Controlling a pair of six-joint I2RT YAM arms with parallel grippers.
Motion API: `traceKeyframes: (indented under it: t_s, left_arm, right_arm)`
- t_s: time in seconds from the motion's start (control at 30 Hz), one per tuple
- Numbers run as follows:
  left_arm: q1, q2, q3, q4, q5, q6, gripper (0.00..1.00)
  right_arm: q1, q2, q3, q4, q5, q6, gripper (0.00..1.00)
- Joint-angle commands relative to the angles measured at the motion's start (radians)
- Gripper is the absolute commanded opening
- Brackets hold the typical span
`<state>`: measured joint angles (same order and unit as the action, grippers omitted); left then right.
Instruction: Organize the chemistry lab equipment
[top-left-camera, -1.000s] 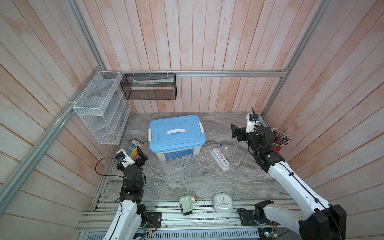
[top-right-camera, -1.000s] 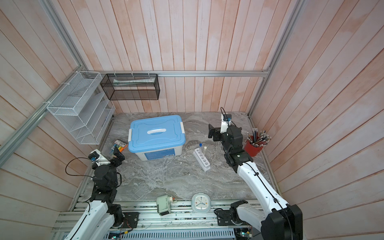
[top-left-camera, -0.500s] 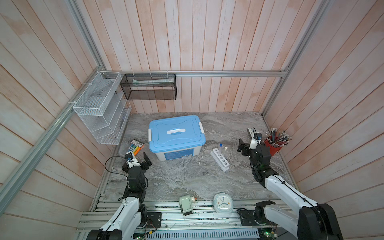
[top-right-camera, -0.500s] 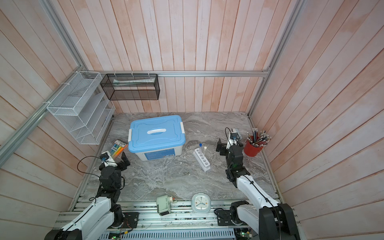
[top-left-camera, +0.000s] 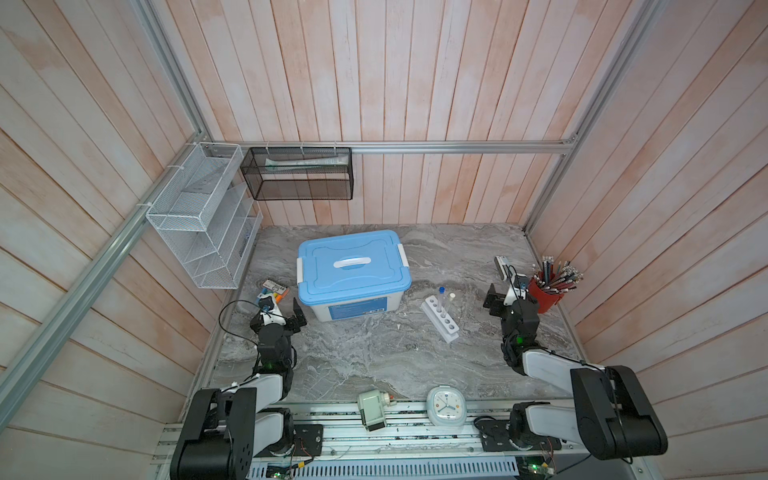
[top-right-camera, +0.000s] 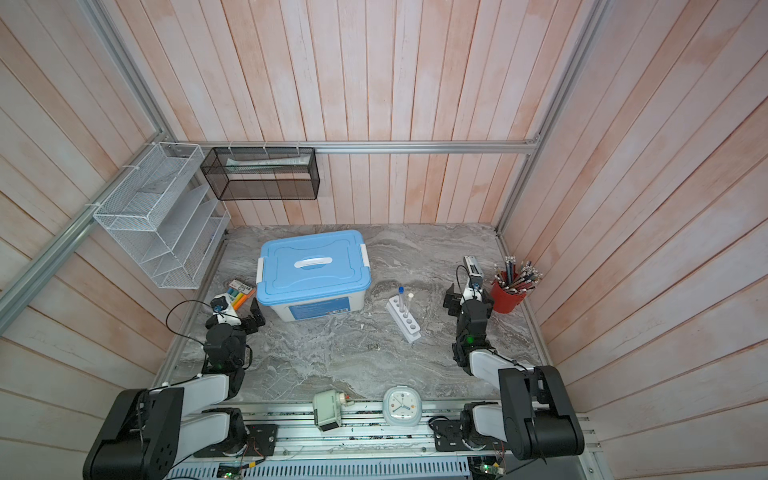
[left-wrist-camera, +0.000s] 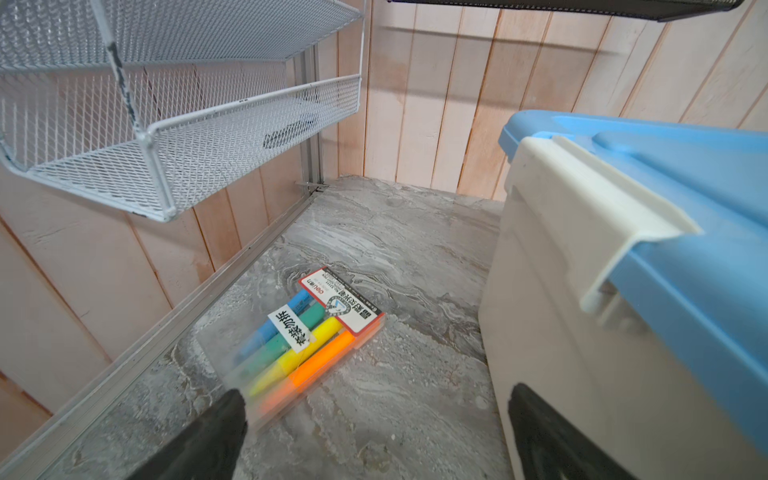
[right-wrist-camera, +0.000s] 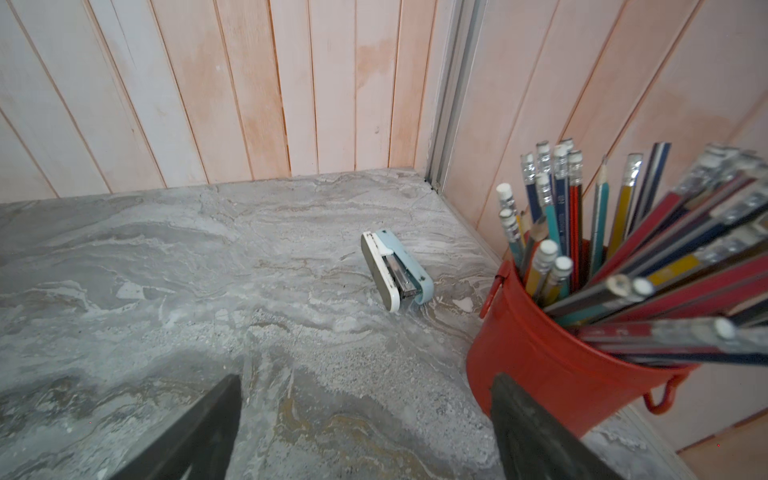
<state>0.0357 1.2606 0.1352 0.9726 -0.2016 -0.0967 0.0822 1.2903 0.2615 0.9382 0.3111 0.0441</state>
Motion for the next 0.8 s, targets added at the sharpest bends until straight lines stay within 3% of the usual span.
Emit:
traceKeyframes:
  t_s: [0.0,0.13,0.23,0.33,0.4,0.57,0.77]
  left_arm:
    - [0.016,0.048,0.072,0.052,0.107,0.014,1.00]
    - [0.016,0.192,0.057,0.232,0.171,0.014,1.00]
    - [0.015,0.296,0.059,0.347,0.208,0.039,1.00]
    - [0.015,0.267,0.118,0.177,0.218,0.045,1.00]
    - [0.015,0.279,0.129,0.180,0.227,0.047,1.00]
    - [0.015,0.276,0.147,0.140,0.232,0.051,1.00]
    - [0.013,0.276,0.146,0.141,0.227,0.052,1.00]
  right_arm:
    - [-0.053,0.047,-0.051,0.178,-0.018,0.009,0.93]
    - [-0.061,0.161,-0.090,0.355,-0.027,0.009,0.91]
    - [-0.061,0.182,-0.081,0.349,-0.054,-0.003,0.90]
    - [-0.061,0.220,-0.073,0.365,-0.072,-0.010,0.90]
    - [-0.061,0.255,-0.077,0.430,-0.071,-0.010,0.90]
    - [-0.073,0.235,-0.033,0.305,-0.103,-0.007,0.91]
    - [-0.082,0.236,-0.031,0.303,-0.120,0.002,0.91]
